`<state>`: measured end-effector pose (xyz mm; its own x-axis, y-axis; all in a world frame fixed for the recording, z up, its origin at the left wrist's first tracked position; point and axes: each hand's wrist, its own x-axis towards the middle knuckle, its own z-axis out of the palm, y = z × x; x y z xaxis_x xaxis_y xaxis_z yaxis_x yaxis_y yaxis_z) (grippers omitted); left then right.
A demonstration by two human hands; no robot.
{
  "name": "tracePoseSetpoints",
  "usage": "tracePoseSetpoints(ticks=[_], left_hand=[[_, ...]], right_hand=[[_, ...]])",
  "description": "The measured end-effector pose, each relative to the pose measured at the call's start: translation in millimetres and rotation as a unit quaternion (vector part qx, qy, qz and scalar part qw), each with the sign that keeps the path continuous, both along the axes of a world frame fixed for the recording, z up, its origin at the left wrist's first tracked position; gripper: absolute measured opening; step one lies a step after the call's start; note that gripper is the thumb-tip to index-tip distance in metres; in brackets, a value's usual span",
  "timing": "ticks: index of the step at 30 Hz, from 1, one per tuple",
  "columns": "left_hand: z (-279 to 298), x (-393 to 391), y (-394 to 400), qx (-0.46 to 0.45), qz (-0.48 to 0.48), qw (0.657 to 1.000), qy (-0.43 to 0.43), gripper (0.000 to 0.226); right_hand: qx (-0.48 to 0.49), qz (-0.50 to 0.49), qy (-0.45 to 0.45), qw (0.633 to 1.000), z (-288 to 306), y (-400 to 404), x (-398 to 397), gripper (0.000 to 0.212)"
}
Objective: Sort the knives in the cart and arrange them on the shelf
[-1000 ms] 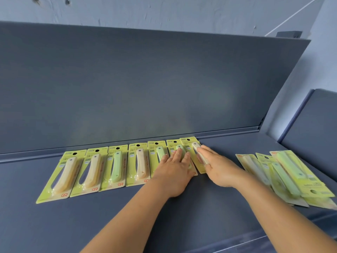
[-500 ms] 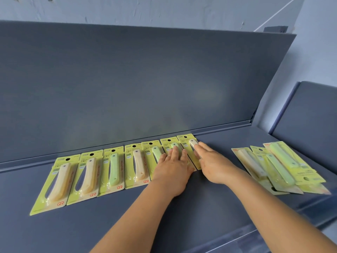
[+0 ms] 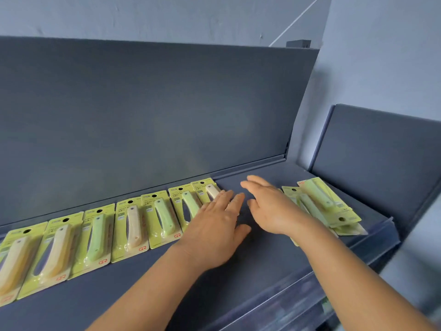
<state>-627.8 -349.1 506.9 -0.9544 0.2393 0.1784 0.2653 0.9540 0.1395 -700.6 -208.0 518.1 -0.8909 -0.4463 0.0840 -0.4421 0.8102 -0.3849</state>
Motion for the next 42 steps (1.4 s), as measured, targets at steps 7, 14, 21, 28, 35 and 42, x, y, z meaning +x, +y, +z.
tracePoseSetpoints(ticks=[7, 14, 21, 28, 35, 42], left_hand=[[-2.8, -37.9, 71.9, 0.002, -0.014, 0.997, -0.073, 0.063], [-12.6, -68.0, 93.4, 0.051, 0.078, 0.989, -0.113, 0.054], [-1.4, -68.4, 99.7, 0.055, 0.151, 0.978, -0.137, 0.041], [-5.5, -74.9, 119.0, 0.038, 0.205, 0.972, -0.109, 0.051], [-0.2, -52.9, 104.0, -0.027, 0.2, 0.975, -0.094, 0.048], [1.3, -24.9, 86.7, -0.015, 0.181, 0.982, -0.044, 0.031]], right_hand=[[0.082, -0.047, -0.025, 0.995, -7.4, 70.6, -29.3, 0.052], [0.14, 0.014, -0.004, 0.99, -24.8, 98.1, -57.2, 0.046], [0.109, 0.039, 0.002, 0.993, -20.5, 95.6, -72.8, 0.039], [0.101, 0.068, 0.009, 0.993, -24.9, 100.4, -79.5, 0.047], [0.116, 0.043, 0.02, 0.992, -24.5, 97.2, -77.8, 0.04], [0.038, 0.085, -0.062, 0.994, -21.8, 64.1, -55.8, 0.046]])
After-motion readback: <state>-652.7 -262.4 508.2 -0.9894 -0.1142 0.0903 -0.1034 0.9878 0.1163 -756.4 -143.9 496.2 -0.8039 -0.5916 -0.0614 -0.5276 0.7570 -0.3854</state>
